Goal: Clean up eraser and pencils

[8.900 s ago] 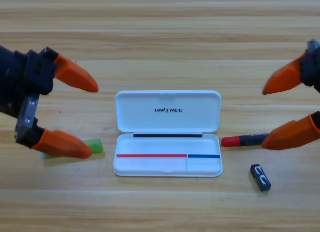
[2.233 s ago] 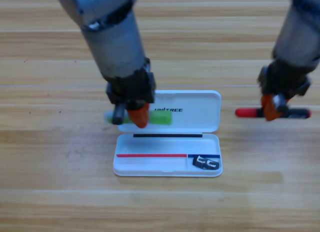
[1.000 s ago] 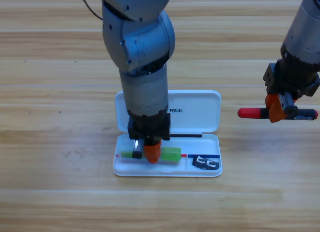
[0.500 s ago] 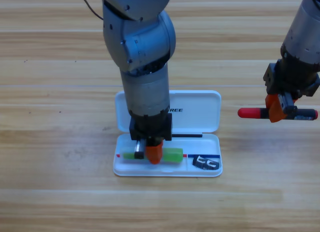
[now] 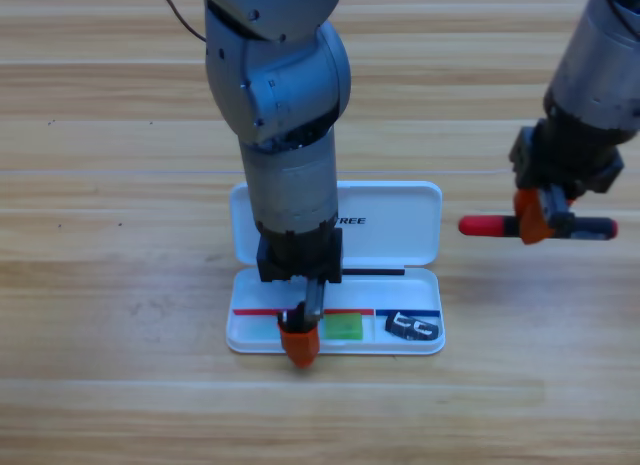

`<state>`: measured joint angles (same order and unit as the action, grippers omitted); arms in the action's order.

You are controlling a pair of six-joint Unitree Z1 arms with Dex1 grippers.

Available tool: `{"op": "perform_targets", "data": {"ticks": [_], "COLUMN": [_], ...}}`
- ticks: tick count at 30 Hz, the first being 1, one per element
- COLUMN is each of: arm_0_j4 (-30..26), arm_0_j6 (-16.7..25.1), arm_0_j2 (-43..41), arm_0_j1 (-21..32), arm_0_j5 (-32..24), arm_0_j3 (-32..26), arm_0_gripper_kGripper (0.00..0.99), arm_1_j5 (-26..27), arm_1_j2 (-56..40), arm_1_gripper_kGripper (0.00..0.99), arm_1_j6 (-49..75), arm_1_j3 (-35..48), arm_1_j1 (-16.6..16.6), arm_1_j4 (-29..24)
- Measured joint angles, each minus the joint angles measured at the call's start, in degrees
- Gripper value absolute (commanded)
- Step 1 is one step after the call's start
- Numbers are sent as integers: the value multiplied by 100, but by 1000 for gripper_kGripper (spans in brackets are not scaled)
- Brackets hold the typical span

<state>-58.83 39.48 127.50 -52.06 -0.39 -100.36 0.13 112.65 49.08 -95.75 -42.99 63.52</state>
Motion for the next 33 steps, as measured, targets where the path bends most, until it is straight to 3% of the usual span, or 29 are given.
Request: {"op": "perform_targets", "data": {"ticks": [6,10,18,23,33], "arm_0_j4": [-365,-653,-669,-669,-607], "arm_0_j6": [61,352,1163,1423,1504], "arm_0_j2": [-115,-710,-2123,-2181,-2182], "arm_0_j1": [4,145,1541,2054,2268], "arm_0_j5": [93,109,43,-93,-195], "arm_0_j3": [-187,-111,703,1098,1436], "arm_0_gripper_kGripper": [990,990,990,990,990], "arm_1_j5": [-9,-35,-113,-122,-122], "arm_1_j2": [557,1053,1910,2145,2243], "arm_1_gripper_kGripper": [0,0,0,0,0], "arm_1_j6": [-87,-208,-339,-407,-559], "arm_1_j3": [-511,-953,-1948,-2173,-2422], "arm_1_j1": [-267,-448,-743,-920,-1143], "arm_1_j4": [0,1,6,9,49]}}
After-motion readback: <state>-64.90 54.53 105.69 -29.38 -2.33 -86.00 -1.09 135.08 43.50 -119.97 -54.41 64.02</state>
